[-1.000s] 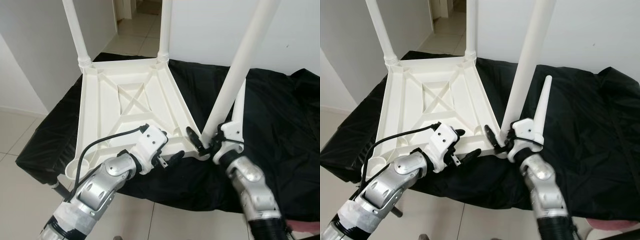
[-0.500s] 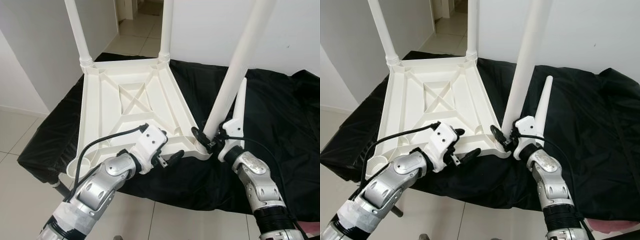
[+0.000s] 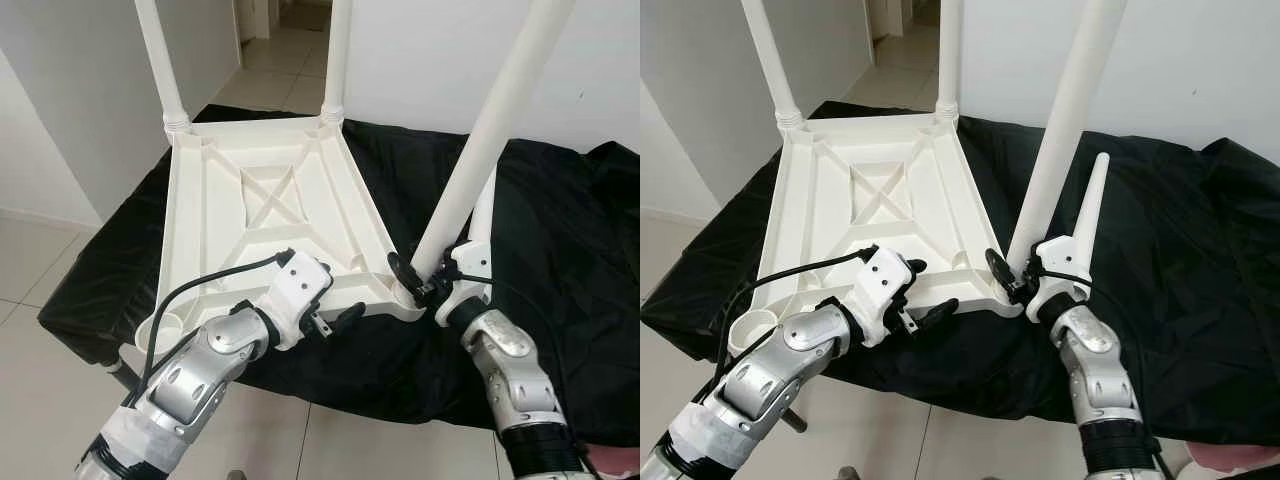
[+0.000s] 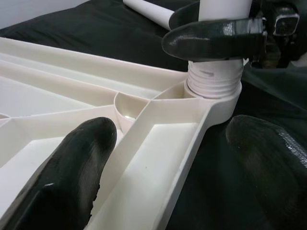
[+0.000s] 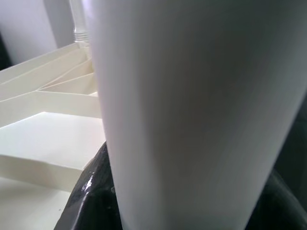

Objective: Building children table

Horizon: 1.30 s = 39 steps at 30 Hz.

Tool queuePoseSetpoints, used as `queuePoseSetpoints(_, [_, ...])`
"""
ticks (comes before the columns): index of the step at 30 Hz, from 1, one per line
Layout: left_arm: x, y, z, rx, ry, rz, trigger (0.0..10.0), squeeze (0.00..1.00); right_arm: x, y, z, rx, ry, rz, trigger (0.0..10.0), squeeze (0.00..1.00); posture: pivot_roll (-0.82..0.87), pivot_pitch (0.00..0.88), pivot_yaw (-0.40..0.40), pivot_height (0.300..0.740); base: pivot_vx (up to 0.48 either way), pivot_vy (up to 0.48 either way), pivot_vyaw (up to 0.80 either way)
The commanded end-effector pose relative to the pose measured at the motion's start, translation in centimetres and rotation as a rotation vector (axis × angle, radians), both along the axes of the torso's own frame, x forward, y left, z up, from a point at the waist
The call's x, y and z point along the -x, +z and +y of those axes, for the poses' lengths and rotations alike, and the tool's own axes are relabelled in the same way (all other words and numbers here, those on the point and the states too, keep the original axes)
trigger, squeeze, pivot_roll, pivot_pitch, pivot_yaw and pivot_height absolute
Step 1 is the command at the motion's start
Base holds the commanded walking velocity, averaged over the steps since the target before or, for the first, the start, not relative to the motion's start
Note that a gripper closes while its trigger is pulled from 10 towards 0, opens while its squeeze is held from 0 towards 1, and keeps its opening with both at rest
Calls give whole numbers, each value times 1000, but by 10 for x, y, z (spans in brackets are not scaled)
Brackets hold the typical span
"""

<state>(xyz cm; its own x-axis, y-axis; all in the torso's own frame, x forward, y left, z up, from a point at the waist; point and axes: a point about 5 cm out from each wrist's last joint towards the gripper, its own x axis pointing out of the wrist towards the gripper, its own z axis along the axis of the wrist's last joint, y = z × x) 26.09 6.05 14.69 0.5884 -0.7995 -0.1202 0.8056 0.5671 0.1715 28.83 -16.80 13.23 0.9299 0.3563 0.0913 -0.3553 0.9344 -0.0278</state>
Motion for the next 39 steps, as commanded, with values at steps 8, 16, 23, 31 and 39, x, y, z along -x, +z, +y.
queuePoseSetpoints(8, [3,0,-2,-6,-66,18,10000,0,14,-13,11,-46,-244,104,10000,0,-62,26,-10,740,0,0,0])
queuePoseSetpoints(16, [3,-1,-2,-9,-68,18,10000,0,16,-13,16,-104,-510,116,10000,0,-61,26,-16,740,0,0,0])
queuePoseSetpoints(23, [4,-1,-3,-10,-70,16,10000,0,16,-3,24,-130,-528,63,10000,0,-58,21,-19,740,0,0,0])
queuePoseSetpoints(31, [1,0,-1,-15,-62,10,10000,0,16,4,25,-130,-526,43,10000,957,-50,17,-22,740,0,0,0])
queuePoseSetpoints(39, [1,-1,0,-18,-53,10,10000,0,19,9,22,-139,-494,4,10000,1000,-49,22,-23,740,0,0,0])
